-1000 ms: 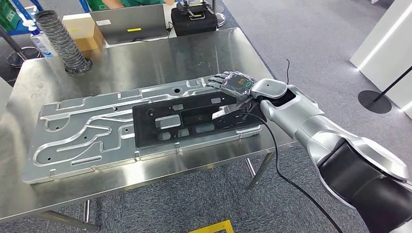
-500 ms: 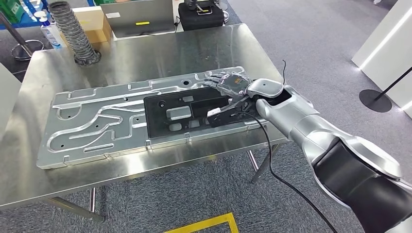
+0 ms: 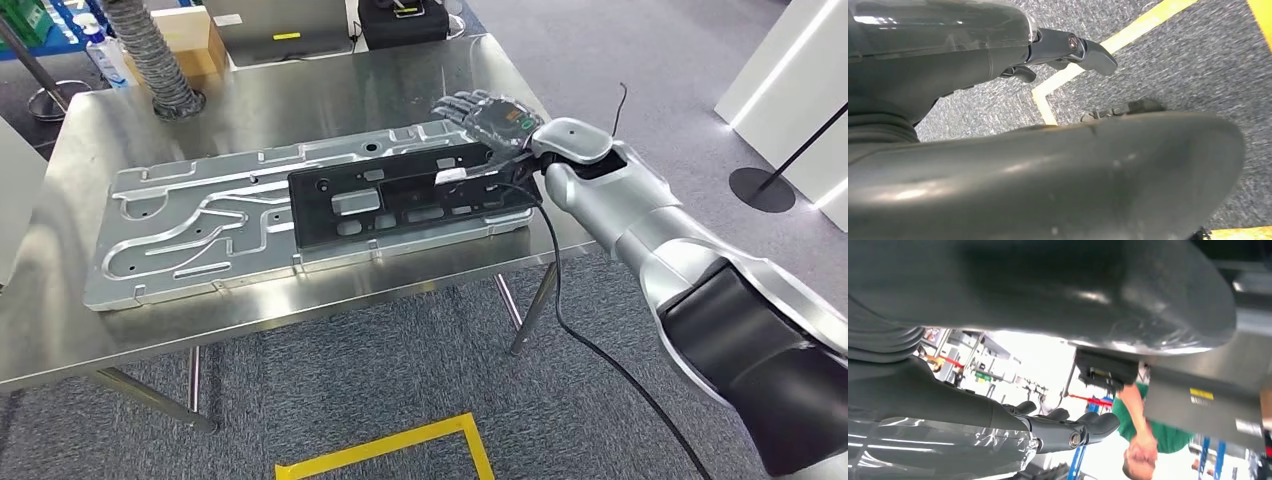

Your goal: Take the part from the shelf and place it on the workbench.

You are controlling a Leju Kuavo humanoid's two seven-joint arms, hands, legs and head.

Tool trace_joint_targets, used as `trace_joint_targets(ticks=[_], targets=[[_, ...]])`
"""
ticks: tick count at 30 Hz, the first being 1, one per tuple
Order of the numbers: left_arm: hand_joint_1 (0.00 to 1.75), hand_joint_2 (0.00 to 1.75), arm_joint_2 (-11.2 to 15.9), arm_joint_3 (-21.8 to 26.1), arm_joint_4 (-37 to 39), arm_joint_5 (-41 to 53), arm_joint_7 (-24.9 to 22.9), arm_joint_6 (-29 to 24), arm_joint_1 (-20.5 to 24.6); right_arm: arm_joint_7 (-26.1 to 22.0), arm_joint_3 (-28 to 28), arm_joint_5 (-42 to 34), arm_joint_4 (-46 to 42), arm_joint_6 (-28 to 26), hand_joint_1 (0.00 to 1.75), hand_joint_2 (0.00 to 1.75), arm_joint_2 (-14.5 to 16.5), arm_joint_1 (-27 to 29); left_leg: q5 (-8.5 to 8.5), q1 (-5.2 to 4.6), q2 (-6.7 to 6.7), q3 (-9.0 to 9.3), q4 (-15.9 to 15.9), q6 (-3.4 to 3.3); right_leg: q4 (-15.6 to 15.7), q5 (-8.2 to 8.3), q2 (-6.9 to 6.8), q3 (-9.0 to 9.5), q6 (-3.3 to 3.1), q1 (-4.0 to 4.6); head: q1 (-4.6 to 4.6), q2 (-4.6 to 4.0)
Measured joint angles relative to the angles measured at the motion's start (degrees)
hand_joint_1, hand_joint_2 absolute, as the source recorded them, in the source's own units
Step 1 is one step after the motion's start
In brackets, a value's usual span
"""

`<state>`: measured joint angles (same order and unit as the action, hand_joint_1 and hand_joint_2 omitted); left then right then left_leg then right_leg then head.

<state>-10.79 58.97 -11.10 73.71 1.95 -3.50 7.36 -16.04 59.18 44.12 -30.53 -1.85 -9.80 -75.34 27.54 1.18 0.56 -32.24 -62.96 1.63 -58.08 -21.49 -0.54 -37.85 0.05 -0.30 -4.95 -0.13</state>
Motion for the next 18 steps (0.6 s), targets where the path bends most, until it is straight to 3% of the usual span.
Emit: trace_joint_targets(ticks=[2, 4, 5, 7, 9, 10, 11, 12, 13, 14, 16, 18], targets=[[0.0, 0.0, 0.0, 0.0, 0.0, 0.1, -0.1, -0.1, 0.0, 0.0, -0.9, -0.3, 0.0, 0.0, 0.0, 0.0, 0.0, -0.9, 0.91, -0.46, 0.13, 2.25, 4.1, -0.65, -0.1, 0.94, 0.15, -0.71, 0.73, -0.05, 0.01, 0.0], [0.0, 0.0, 0.0, 0.0, 0.0, 0.1, -0.2, -0.1, -0.1, 0.0, -1.3, -0.6, 0.1, 0.1, 0.0, 0.0, 0.0, -1.2, 0.11, -0.71, -0.12, 1.71, 4.7, -1.68, 0.0, 1.68, 0.37, -1.07, 1.48, -0.34, 0.0, -0.01], [0.0, 0.0, 0.1, 0.0, 0.0, 0.2, -0.2, -0.2, -0.1, 0.0, -1.5, -0.7, 0.3, 0.1, 0.0, 0.0, 0.0, -1.2, -0.48, -0.75, -0.36, 1.27, 4.8, -2.26, -0.6, 0.91, 0.48, -1.51, 1.77, -0.48, -0.01, 0.0], [0.0, 0.0, 0.1, 0.0, 0.0, 0.2, -0.1, -0.2, 0.0, -0.1, -2.0, -0.9, 0.5, 0.1, 0.0, 0.0, 0.2, -1.2, -1.77, -0.73, -0.91, -0.01, 5.1, -3.17, -4.9, -3.66, 0.62, -3.19, 2.09, -0.64, 0.01, -0.01], [0.0, 0.0, 0.1, 0.0, 0.0, 0.2, 0.2, -0.2, 0.0, -0.3, -2.4, -1.2, 0.7, 0.0, 0.0, 0.0, 0.7, -1.2, -2.76, -1.01, -1.2, -1.58, 5.1, -3.54, -12.5, -8.66, 0.6, -5.35, 2.31, -0.58, 0.01, -0.01], [0.0, 0.0, 0.1, 0.0, 0.0, 0.3, 0.4, -0.2, 0.0, -0.4, -2.6, -1.3, 0.9, -0.1, 0.0, 0.0, 1.0, -1.1, -3.24, -1.16, -1.33, -2.33, 5.0, -3.59, -15.8, -9.4, 0.61, -5.97, 2.35, -0.54, 0.01, -0.01], [0.0, 0.0, 0.1, 0.0, 0.0, 0.4, 0.7, -0.1, 0.0, -0.4, -2.7, -1.4, 1.0, -0.4, 0.0, 0.0, 1.2, -0.9, -3.73, -1.3, -1.43, -3.05, 5.0, -3.59, -17.5, -8.76, 0.61, -5.86, 2.29, -0.5, 0.01, 0.0], [0.0, 0.0, 0.1, 0.0, 0.0, 0.5, 0.9, -0.1, 0.0, -0.4, -2.8, -1.4, 1.1, -0.8, 0.0, 0.0, 1.4, -0.7, -4.24, -1.39, -1.37, -3.71, 5.0, -3.53, -17.2, -7.16, 0.64, -4.77, 2.13, -0.45, 0.01, -0.01], [0.0, 0.0, 0.1, 0.0, 0.0, 0.5, 1.1, -0.2, 0.1, -0.4, -2.9, -1.4, 1.2, -1.2, 0.0, 0.0, 1.5, -0.5, -4.7, -1.45, -1.24, -4.29, 4.9, -3.39, -14.8, -5.52, 0.91, -2.59, 1.86, -0.38, 0.01, -0.01], [0.0, 0.0, 0.1, -0.1, 0.0, 0.6, 1.1, -0.2, 0.1, -0.4, -3.0, -1.4, 1.2, -1.7, 0.0, 0.0, 1.5, -0.4, -5.14, -1.45, -1.06, -4.8, 4.8, -3.22, -11.0, -4.93, 1.75, 0.3, 1.44, -0.29, 0.01, -0.01], [0.0, 0.0, 0.1, -0.1, 0.0, 0.6, 1.1, -0.3, 0.3, -0.2, -3.4, -1.2, 1.2, -2.4, 0.0, 0.0, 1.5, -0.5, -5.95, -1.44, -0.64, -5.45, 4.7, -2.69, -3.1, -6.08, 3.45, 5.59, 0.76, -0.13, 0.01, -0.01], [0.0, 0.0, 0.1, -0.1, 0.0, 0.5, 1.1, -0.4, 0.5, 0.2, -3.7, -0.8, 1.2, -2.8, 0.0, 0.0, 1.5, -0.5, -6.79, -1.32, -0.07, -5.73, 4.9, -1.99, 0.1, -7.08, 3.63, 7.37, 0.34, 0.13, 0.01, 0.0]])
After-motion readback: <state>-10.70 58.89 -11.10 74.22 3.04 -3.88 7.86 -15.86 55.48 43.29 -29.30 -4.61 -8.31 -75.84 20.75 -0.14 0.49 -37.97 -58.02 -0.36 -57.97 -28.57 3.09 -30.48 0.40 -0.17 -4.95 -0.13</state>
